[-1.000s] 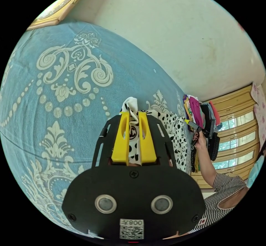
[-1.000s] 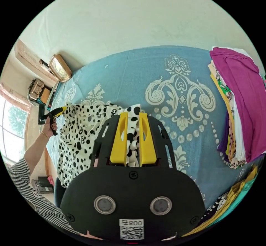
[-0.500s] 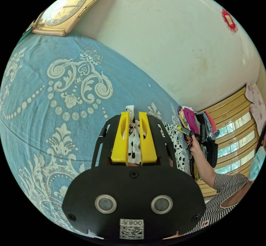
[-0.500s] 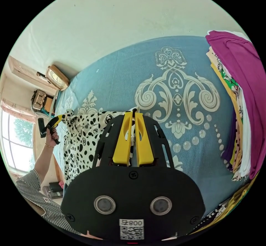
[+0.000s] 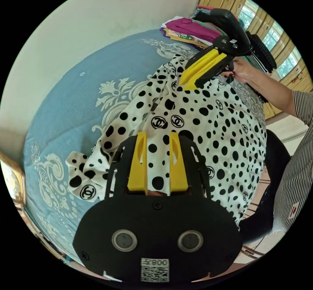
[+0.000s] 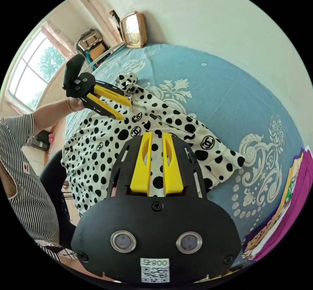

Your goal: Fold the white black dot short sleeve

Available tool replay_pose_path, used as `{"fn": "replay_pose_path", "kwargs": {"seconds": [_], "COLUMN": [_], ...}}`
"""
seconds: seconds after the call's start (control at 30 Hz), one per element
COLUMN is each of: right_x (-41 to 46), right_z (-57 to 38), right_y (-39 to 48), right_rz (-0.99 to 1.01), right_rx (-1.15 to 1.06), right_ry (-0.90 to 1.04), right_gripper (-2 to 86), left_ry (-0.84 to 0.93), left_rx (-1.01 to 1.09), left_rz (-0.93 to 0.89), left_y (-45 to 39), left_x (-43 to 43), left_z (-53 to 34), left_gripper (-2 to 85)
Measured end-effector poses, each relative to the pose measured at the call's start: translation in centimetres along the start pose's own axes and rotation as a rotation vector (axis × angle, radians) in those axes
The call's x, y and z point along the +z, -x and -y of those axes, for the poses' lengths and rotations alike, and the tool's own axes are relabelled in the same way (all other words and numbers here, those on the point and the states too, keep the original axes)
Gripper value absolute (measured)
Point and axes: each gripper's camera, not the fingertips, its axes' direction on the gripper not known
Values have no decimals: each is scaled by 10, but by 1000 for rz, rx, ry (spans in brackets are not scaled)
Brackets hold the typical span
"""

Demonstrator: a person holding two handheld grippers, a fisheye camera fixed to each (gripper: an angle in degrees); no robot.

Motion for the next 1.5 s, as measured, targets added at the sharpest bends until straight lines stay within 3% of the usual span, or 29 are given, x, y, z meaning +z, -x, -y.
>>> {"fn": "replay_pose_path", "kwargs": {"seconds": [0.17,0.43,0.67,0.8,0.93,1.07,1.17,1.3,1.5], "right_x": [31,57,93,96,98,104,108,82,30], "right_z": [29,68,103,120,138,154,165,160,106], "right_y": [27,70,83,76,59,32,4,-31,-68], "right_rz": [-3,-58,-49,44,176,354,388,290,191], "right_rx": [-113,-350,-499,-536,-517,-432,-331,-189,-24], "right_ry": [66,150,361,428,495,549,517,306,26], "right_gripper": [71,85,14,5,5,9,16,38,62], "left_ry": [13,-86,-107,-89,66,83,67,34,-75], "left_rx": [35,17,3,75,189,140,13,-114,-143], "left_rz": [-78,-387,-372,-310,-281,-472,-551,-526,-492], "left_y": [-6,9,13,-4,-26,-6,27,57,55], "left_x": [6,5,17,31,64,81,96,104,95], "left_z": [42,88,124,162,200,218,222,216,205], "left_gripper": [28,19,58,83,34,19,17,26,66]}}
